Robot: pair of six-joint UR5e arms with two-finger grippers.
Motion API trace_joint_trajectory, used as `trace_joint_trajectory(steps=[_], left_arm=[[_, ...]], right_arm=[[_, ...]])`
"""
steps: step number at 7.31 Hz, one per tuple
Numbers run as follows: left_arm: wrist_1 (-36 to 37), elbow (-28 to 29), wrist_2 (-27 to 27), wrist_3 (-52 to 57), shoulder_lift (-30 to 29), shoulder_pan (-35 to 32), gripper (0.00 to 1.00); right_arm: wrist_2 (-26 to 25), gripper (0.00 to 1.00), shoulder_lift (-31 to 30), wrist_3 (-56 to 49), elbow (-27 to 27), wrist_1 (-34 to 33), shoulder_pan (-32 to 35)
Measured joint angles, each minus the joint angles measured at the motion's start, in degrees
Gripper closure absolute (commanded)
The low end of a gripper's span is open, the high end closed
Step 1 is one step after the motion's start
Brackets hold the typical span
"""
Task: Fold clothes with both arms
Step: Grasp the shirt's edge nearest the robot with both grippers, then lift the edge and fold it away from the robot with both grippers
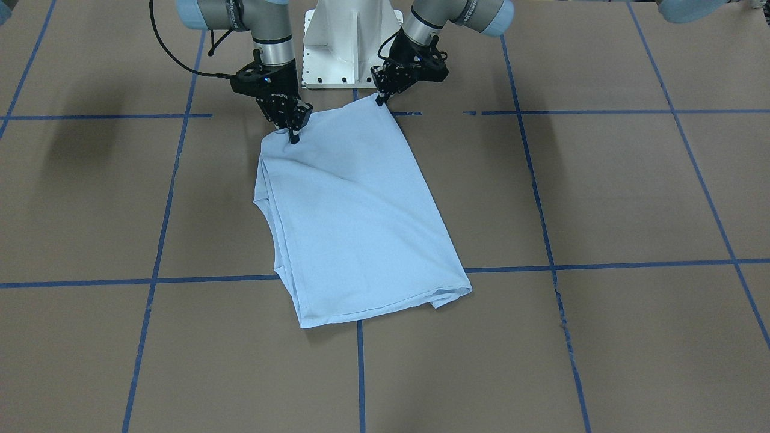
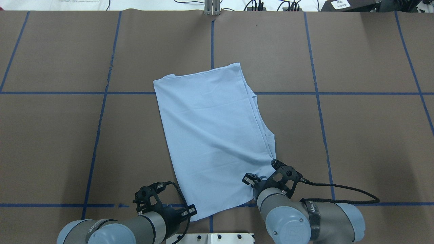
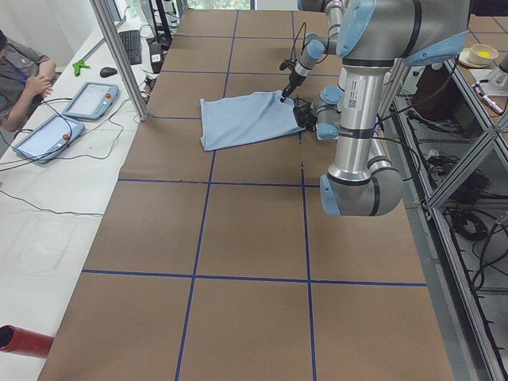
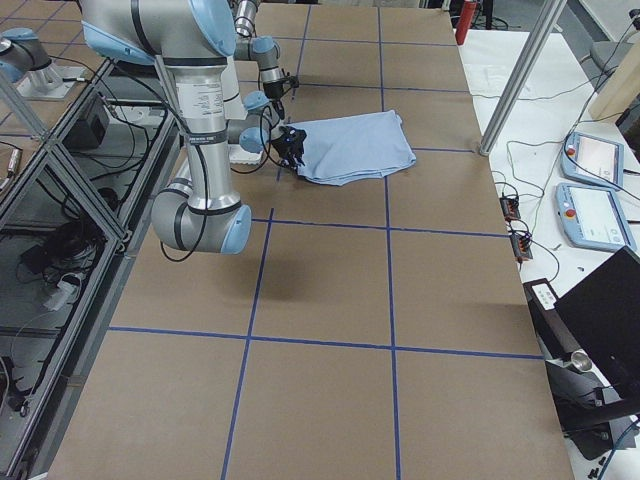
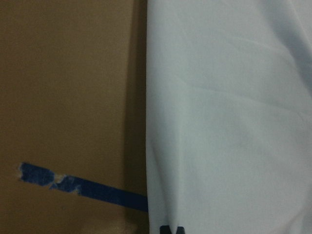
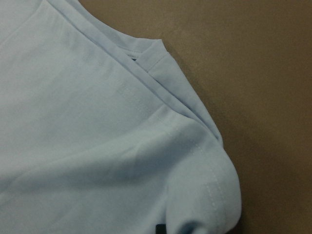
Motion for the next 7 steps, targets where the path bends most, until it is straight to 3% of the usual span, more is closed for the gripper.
trace_joint_trajectory(steps=[3,5,7], left_arm=[[0.6,-3.2,-0.8,2.2,0.8,-0.8,1.0],[7.3,-12.5,-4.2,4.9,2.1,-2.2,1.0],[20.3,-24.6,-9.7,6.2,1.2,-4.7,1.0]], right_arm=[[-0.1,1.0,-0.2,0.8,2.9,-0.4,0.3],[0.0,1.0,-0.5,0.9,12.2,-7.5,0.0],[0.2,1.0,-0.1,0.9,23.9,-18.4,-1.5]])
